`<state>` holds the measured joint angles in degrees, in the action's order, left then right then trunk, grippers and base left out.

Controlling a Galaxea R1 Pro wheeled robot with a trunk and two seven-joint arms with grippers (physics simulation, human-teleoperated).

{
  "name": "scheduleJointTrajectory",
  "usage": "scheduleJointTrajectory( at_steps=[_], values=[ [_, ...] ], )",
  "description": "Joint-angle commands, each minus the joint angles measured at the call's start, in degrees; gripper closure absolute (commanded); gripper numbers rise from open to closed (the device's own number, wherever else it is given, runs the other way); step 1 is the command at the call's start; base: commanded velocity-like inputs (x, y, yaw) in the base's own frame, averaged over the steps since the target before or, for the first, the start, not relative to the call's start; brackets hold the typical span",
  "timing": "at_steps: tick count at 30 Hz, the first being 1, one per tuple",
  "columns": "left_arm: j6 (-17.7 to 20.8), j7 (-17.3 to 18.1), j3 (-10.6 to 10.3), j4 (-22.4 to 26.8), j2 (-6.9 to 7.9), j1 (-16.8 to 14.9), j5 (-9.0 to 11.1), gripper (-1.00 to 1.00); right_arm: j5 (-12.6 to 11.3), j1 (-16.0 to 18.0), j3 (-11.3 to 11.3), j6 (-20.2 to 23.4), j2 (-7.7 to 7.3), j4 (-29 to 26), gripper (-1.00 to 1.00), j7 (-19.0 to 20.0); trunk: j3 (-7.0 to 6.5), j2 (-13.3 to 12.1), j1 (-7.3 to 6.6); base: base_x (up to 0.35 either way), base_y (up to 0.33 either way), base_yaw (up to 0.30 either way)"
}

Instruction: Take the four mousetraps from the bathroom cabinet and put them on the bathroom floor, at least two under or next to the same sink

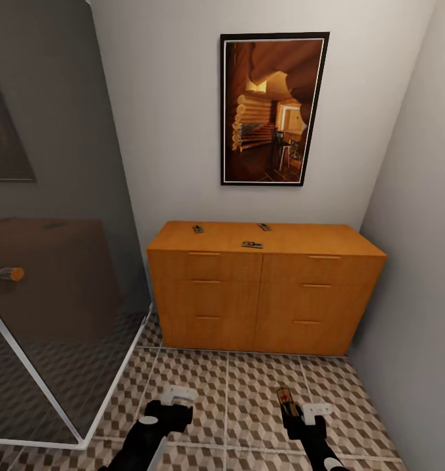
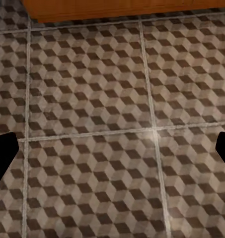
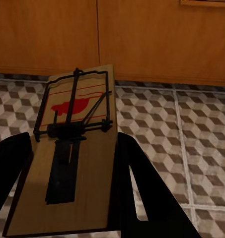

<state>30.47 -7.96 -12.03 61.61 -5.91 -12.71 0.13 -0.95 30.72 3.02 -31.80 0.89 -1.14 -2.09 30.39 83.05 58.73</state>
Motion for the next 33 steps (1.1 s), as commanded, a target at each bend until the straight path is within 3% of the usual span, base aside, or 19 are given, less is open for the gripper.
scheduleJointTrajectory(
  at_steps=[1, 10, 18, 24, 33],
  values=[
    [0.3, -0.3, -0.3, 0.3, 0.02, 0.0, 0.0, -1.0, -0.1, 0.0, 0.3, -0.2, 0.0, 0.1, 1.0, -0.2, 0.06, 0.0, 0.0, 0.0, 0.0, 0.0],
    [0.4, -0.3, -3.5, 6.1, 0.16, 0.0, 0.0, -1.0, -0.2, 0.0, 0.3, -0.1, -0.1, 0.1, 1.0, -0.4, 0.06, 0.0, 0.0, 0.0, 0.0, 0.0],
    [0.4, -0.3, -4.0, 9.9, 0.33, 0.0, 0.0, -1.0, -0.2, 0.0, 0.3, -0.1, -0.1, 0.1, 1.0, -0.5, 0.06, 0.0, 0.0, 0.0, 0.0, 0.0],
    [0.8, 0.6, -4.2, 21.9, 2.13, 0.3, 0.1, -1.0, -0.2, 0.0, 0.3, -0.1, -0.09, 0.1, 1.0, -0.5, 0.06, 0.0, 0.0, 0.0, 0.0, 0.0],
    [1.1, 1.3, -4.2, 23.6, 2.36, 0.3, 0.3, -1.0, -0.2, 0.0, 0.3, -0.1, -0.02, 0.1, 1.0, -0.4, 0.06, 0.0, 0.0, 0.0, 0.0, 0.0]
  ],
)
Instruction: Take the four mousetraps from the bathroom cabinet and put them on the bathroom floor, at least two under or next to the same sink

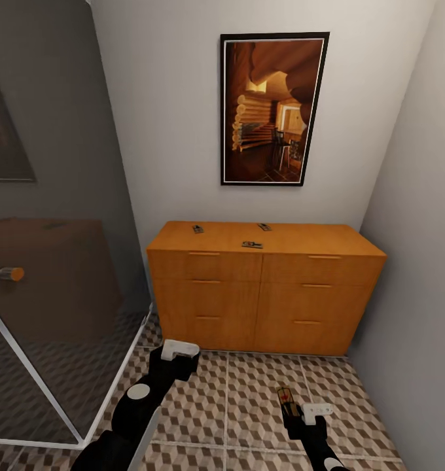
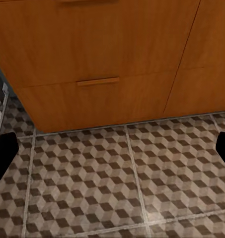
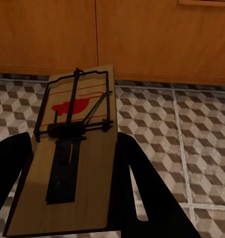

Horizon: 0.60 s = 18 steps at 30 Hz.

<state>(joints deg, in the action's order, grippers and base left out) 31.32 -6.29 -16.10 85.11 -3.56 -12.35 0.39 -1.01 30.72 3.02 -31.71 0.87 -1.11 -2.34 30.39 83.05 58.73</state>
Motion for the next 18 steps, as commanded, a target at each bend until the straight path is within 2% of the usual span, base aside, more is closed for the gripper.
scheduleJointTrajectory(
  at_steps=[1, 3, 6, 8, 9, 11, 18],
  values=[
    [0.7, -0.3, -0.1, -0.2, -0.07, 0.0, 0.1, -1.0, -0.1, 0.0, 0.3, -0.2, 0.01, 0.1, 1.0, -0.2, 0.06, 0.0, 0.0, 0.0, 0.0, 0.0],
    [2.0, -0.3, 0.1, -0.6, -0.53, 0.0, 0.1, -1.0, -0.1, 0.0, 0.3, -0.2, 0.01, 0.1, 1.0, -0.2, 0.06, 0.0, 0.0, 0.0, 0.0, 0.0],
    [6.6, -0.3, 0.3, -0.3, -2.03, 0.0, 0.1, -1.0, -0.1, 0.0, 0.3, -0.2, 0.13, 0.1, 1.0, -0.2, 0.06, 0.0, 0.0, 0.0, 0.0, 0.0],
    [11.7, -0.3, 0.3, 1.4, -3.35, -0.1, 0.1, -1.0, -0.2, 0.0, 0.4, -0.1, 0.23, 0.1, 1.0, -0.2, 0.06, 0.0, 0.0, 0.0, 0.0, 0.0],
    [13.0, -0.3, 0.3, 2.3, -3.84, -0.2, 0.0, -1.0, -0.2, 0.0, 0.4, -0.1, 0.28, 0.1, 1.0, -0.2, 0.06, 0.0, 0.0, 0.0, 0.0, 0.0],
    [14.5, -0.3, 0.4, 3.2, -4.4, -0.6, 0.0, -1.0, -0.2, 0.0, 0.4, -0.1, 0.33, 0.1, 1.0, -0.2, 0.06, 0.0, 0.0, 0.0, 0.0, 0.0],
    [16.4, -0.5, 0.4, 3.8, -4.78, -4.1, 0.0, -1.0, -0.2, 0.0, 0.4, 0.0, 0.3, 0.1, 1.0, -0.2, 0.06, 0.0, 0.0, 0.0, 0.0, 0.0]
  ],
)
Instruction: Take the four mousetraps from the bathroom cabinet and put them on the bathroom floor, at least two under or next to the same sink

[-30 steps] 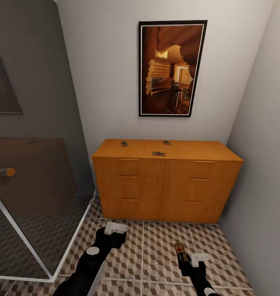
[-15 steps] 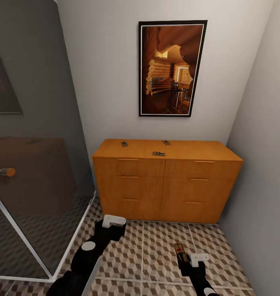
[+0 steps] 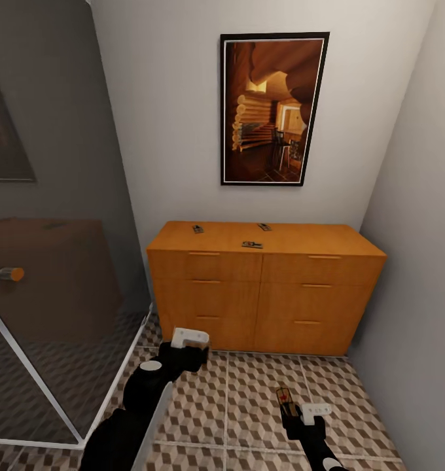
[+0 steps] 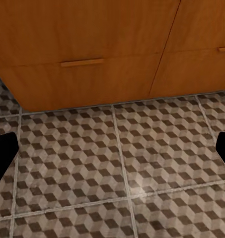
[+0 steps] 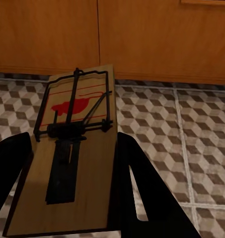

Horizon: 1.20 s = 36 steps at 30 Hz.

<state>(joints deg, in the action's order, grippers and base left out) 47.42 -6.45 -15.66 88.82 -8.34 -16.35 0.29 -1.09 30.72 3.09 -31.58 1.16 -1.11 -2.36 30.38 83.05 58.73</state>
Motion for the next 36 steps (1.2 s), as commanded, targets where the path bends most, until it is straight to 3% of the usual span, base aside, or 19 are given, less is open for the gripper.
scheduleJointTrajectory(
  at_steps=[1, 6, 15, 19, 26, 31, 36],
  values=[
    [2.4, -0.3, -0.1, 0.1, -0.05, -2.1, 0.1, -1.0, -0.1, 0.0, 0.3, -0.2, 0.0, 0.1, 1.0, -0.2, 0.06, 0.0, 0.0, 0.0, 0.0, 0.0],
    [8.4, -0.4, -0.1, -0.3, -0.13, -10.4, 0.3, -1.0, -0.1, 0.0, 0.3, -0.1, -0.01, 0.1, 1.0, -0.2, 0.06, 0.0, 0.0, 0.0, 0.0, 0.0],
    [10.4, -0.6, -0.1, -5.2, -0.47, -25.5, 1.0, -1.0, -0.1, 0.0, 0.3, 0.1, -0.02, 0.1, 1.0, -0.2, 0.06, 0.0, 0.0, 0.0, 0.0, 0.0],
    [10.5, -0.5, -0.1, -14.5, -0.58, -34.6, 1.5, -1.0, -0.1, 0.0, 0.3, 0.1, 0.04, 0.1, 1.0, -0.2, 0.06, 0.0, 0.0, 0.0, 0.0, 0.0],
    [10.3, -0.6, 0.0, -29.5, -0.62, -45.7, 1.8, -1.0, -0.1, 0.0, 0.3, 0.2, 0.07, 0.1, 1.0, -0.2, 0.06, 0.0, 0.0, 0.0, 0.0, 0.0],
    [10.2, -0.6, 0.1, -33.6, -0.57, -49.1, 1.9, -1.0, -0.1, 0.0, 0.3, 0.2, 0.07, 0.1, 1.0, -0.1, 0.06, 0.0, 0.0, 0.0, 0.0, 0.0],
    [10.2, -0.5, 0.7, -34.6, -0.47, -49.9, 2.0, -1.0, -0.1, 0.0, 0.3, 0.2, 0.07, 0.1, 1.0, -0.1, 0.06, 0.0, 0.0, 0.0, 0.0, 0.0]
  ],
)
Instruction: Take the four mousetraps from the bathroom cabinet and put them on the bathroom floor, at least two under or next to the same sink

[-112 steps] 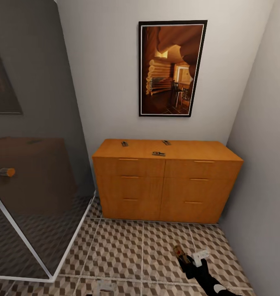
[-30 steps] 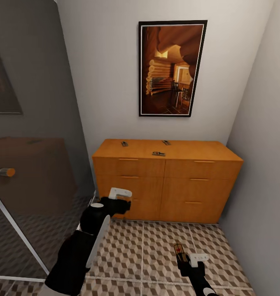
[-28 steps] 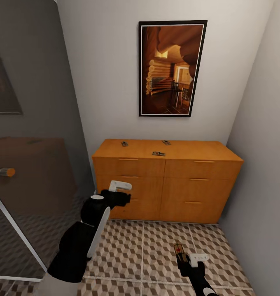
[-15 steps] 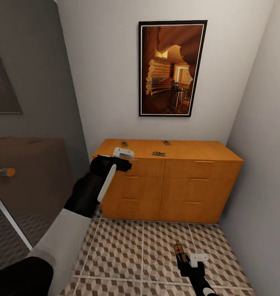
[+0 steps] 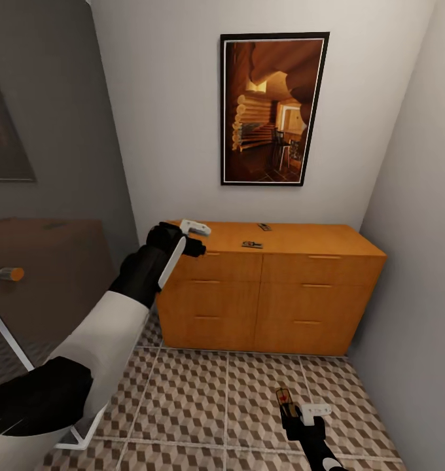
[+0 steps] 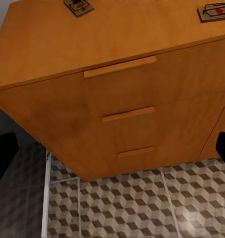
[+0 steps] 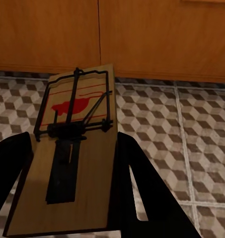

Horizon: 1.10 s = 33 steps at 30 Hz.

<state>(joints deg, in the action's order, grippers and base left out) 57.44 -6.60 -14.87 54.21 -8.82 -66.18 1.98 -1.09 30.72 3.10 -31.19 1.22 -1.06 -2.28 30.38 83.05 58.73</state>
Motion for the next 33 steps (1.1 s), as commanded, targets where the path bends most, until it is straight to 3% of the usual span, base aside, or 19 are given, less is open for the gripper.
scheduleJointTrajectory(
  at_steps=[1, 10, 33],
  values=[
    [0.2, -0.4, 0.1, 0.6, 0.02, -0.1, 0.3, -1.0, -0.1, 0.0, 0.3, -0.2, 0.01, 0.1, 1.0, -0.2, 0.06, 0.0, 0.0, 0.0, 0.0, 0.0],
    [0.3, -0.2, -0.1, 10.5, 0.24, 0.3, 1.1, -1.0, -0.1, 0.0, 0.3, -0.2, 0.0, 0.1, 1.0, -0.2, 0.06, 0.0, 0.0, 0.0, 0.0, 0.0],
    [0.4, 0.0, -0.3, 15.0, 0.47, 3.2, 1.2, -1.0, -0.1, 0.0, 0.3, -0.1, -0.12, 0.1, 1.0, 0.0, 0.06, 0.0, 0.0, 0.004, 0.0, 0.0]
  ],
)
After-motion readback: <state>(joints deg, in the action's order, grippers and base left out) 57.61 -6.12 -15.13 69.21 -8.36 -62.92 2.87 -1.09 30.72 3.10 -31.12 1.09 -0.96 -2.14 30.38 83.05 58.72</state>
